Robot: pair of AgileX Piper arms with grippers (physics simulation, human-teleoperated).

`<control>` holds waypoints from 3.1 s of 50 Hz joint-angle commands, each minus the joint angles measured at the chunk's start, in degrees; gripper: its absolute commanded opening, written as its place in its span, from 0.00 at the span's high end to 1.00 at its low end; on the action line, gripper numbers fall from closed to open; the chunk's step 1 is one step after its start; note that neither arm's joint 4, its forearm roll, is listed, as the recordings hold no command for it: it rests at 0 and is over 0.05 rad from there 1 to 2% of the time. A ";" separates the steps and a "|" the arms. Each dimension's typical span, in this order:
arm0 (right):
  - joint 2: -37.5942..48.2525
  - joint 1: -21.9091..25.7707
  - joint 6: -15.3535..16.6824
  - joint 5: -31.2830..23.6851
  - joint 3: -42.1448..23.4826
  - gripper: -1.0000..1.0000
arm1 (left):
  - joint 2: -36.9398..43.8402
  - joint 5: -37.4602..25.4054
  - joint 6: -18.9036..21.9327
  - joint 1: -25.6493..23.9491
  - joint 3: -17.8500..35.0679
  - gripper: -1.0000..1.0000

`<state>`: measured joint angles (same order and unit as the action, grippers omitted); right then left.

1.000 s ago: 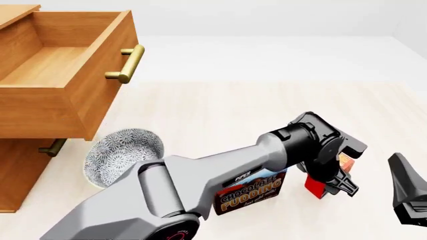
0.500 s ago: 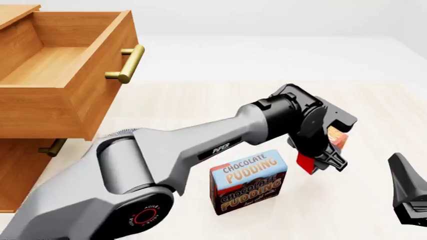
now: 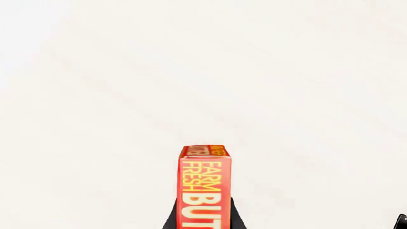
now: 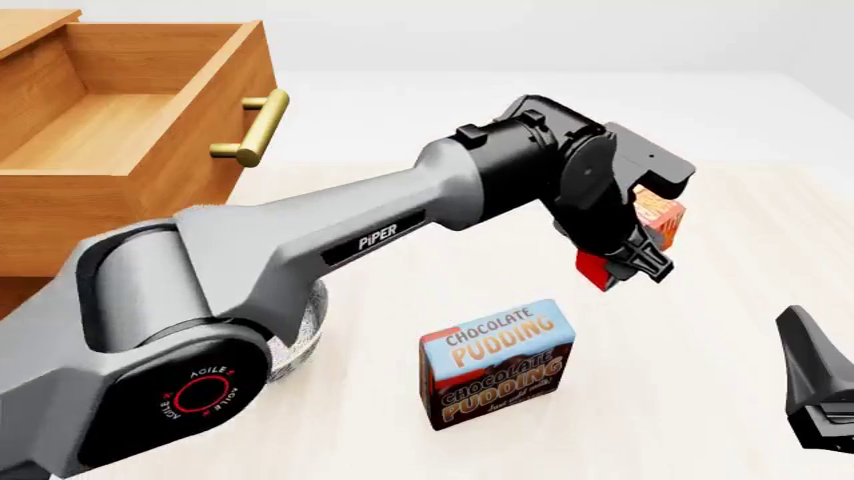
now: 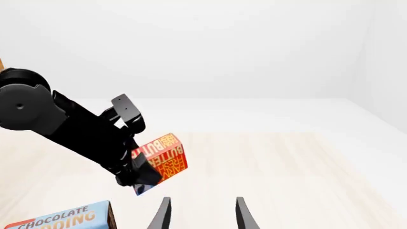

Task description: Put the butter at the back in the top drawer of the cabinet and close it.

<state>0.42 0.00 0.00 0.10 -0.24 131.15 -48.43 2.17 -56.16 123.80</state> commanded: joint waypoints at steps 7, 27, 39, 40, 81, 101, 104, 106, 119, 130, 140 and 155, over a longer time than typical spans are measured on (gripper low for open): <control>0.00 0.00 0.00 0.00 0.00 0.00 | -7.79 1.33 4.45 2.37 -3.27 1.00; 0.00 0.00 0.00 0.00 0.00 0.00 | -16.22 0.54 8.11 5.01 -7.13 1.00; 0.00 0.00 0.00 0.00 0.00 0.00 | -20.91 -0.91 8.67 6.75 -9.70 1.00; 0.00 0.00 0.00 0.00 0.00 0.00 | -21.23 -1.05 8.72 6.87 -9.78 1.00; 0.00 0.00 0.00 0.00 0.00 0.00 | -34.79 -7.40 8.39 13.88 -15.83 1.00; 0.00 0.00 0.00 0.00 0.00 0.00 | -44.35 -9.99 9.69 20.24 -21.37 1.00; 0.00 0.00 0.00 0.00 0.00 0.00 | -45.92 -10.19 10.12 21.76 -23.27 1.00; 0.00 0.00 0.00 0.00 0.00 0.00 | -47.11 -10.16 10.58 22.84 -24.81 1.00; 0.00 0.00 0.00 0.00 0.00 0.00 | -53.13 -13.10 12.02 27.98 -27.43 1.00; 0.00 0.00 0.00 0.00 0.00 0.00 | -56.21 -15.56 12.67 30.82 -26.87 1.00; 0.00 0.00 0.00 0.00 0.00 0.00 | -58.82 -19.33 12.13 34.05 -24.53 1.00; 0.00 0.00 0.00 0.00 0.00 0.00 | -62.97 -21.47 12.51 40.51 -26.39 1.00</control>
<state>0.42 0.00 0.00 0.10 -0.24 71.15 -68.82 13.58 -19.38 98.16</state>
